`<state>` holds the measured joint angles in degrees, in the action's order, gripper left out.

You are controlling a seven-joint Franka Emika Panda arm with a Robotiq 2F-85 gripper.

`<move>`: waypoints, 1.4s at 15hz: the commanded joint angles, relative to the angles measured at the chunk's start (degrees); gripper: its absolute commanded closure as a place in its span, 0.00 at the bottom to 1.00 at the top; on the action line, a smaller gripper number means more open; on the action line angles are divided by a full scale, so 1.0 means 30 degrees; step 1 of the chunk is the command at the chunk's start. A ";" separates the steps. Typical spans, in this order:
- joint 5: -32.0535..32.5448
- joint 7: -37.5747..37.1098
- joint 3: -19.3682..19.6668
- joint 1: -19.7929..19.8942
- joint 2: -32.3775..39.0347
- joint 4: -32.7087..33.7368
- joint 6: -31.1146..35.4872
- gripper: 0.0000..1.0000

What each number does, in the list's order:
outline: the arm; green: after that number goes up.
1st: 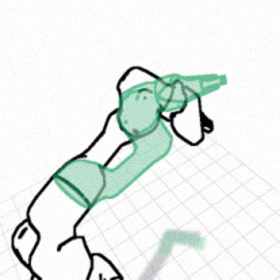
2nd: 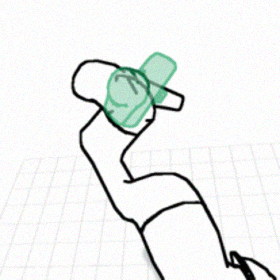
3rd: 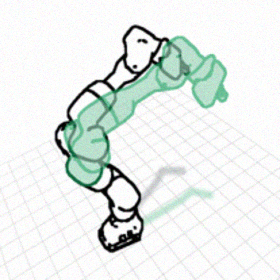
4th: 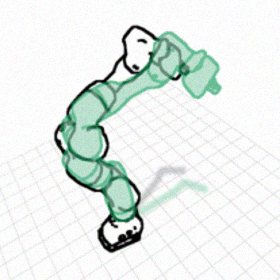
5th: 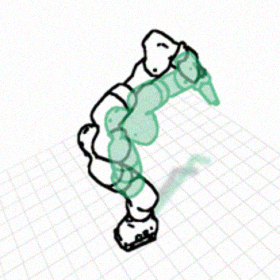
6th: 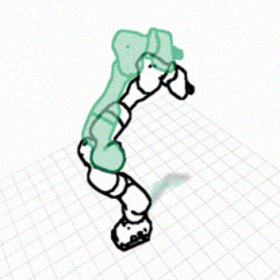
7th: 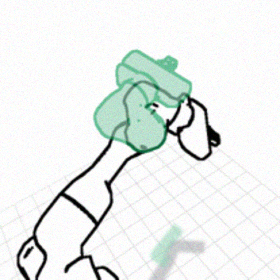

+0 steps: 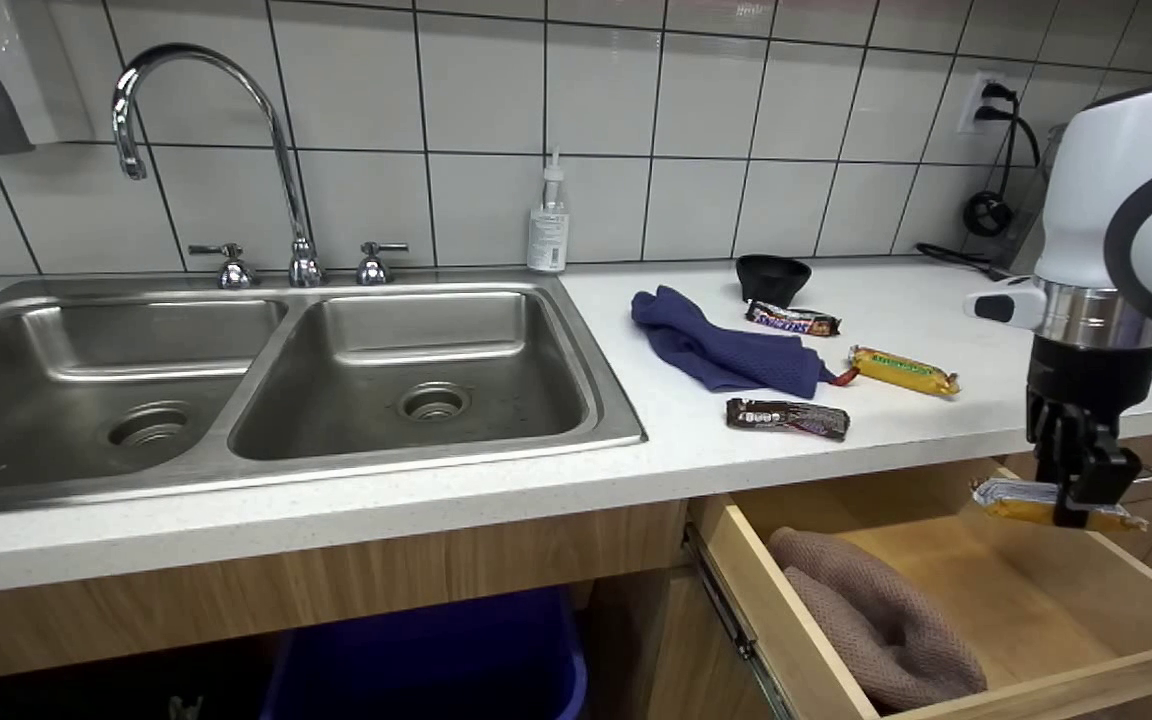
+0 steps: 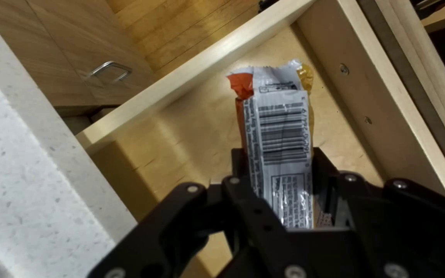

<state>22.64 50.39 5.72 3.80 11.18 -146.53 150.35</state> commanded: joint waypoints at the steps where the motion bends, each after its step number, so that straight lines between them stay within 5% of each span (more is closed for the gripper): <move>1: 0.0799 -0.1189 -0.0066 -0.0032 0.1040 0.0817 0.0318 0.82; 9: 0.1058 -0.1875 0.0016 0.0010 0.2170 0.1657 0.0337 0.82; 10: 0.1079 -0.1913 0.0025 0.0008 0.2211 0.1709 0.0301 0.50; 11: 0.1076 -0.1942 0.0028 0.0021 0.2227 0.1748 0.0305 0.31; 14: 0.0943 -0.2022 -0.0030 0.0087 0.2119 0.1762 0.0225 0.10; 16: 0.0801 -0.1934 -0.0090 0.0168 0.1925 0.1666 0.0168 0.01; 21: 0.0388 -0.1391 -0.0236 0.0503 0.0846 0.1165 0.0163 0.00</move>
<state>23.96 46.04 5.76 3.97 17.07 -141.87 151.07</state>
